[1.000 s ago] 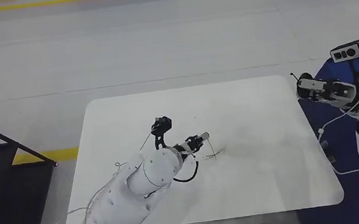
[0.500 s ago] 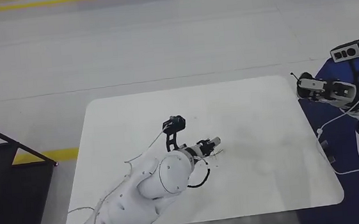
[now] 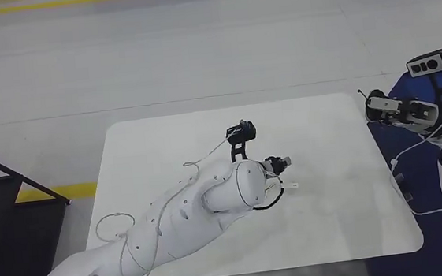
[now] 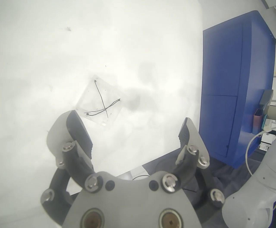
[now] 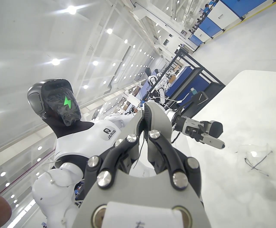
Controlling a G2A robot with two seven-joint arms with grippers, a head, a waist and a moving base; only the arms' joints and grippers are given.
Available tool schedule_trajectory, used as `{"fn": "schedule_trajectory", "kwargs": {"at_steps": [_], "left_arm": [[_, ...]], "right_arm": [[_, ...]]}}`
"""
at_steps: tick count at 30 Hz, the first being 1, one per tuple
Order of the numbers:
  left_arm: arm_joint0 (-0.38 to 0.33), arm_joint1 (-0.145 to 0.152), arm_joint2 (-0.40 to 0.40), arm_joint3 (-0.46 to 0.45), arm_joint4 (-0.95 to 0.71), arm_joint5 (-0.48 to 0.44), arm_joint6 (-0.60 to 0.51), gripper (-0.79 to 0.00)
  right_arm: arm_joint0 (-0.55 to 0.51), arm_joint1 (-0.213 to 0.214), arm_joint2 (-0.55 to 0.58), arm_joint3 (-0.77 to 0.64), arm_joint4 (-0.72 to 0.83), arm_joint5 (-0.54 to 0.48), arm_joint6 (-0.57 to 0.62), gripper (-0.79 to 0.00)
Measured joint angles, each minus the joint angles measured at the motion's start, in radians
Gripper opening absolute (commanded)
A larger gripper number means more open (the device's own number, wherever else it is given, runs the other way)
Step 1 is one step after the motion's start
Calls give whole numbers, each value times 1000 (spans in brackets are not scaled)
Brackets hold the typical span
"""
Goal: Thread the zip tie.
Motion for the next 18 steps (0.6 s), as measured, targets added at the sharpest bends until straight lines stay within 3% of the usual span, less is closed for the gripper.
{"fn": "schedule_trajectory", "kwargs": {"at_steps": [3,5,7,9,10,12,15,18], "left_arm": [[12,1,0,0,1,-22,3,0],[31,0,-23,-12,-37,-99,-22,0],[31,-6,-47,20,-104,-194,-37,0],[4,-25,-33,73,-105,-226,-34,-15],[-9,-38,-29,96,-109,-238,-34,-394],[-42,-69,-21,163,-163,-256,-27,-526],[-91,-114,10,266,-209,-195,-13,-736],[-129,-152,48,342,-221,-140,-27,-760]], "right_arm": [[0,0,0,0,0,0,0,-785],[0,0,0,0,0,0,0,-785],[0,0,0,0,0,0,0,-785],[0,0,0,0,0,0,0,-785],[0,0,0,0,0,0,0,-785],[0,0,0,0,0,0,0,-785],[0,0,0,0,0,0,0,-785],[0,0,0,0,0,0,0,-785]]}}
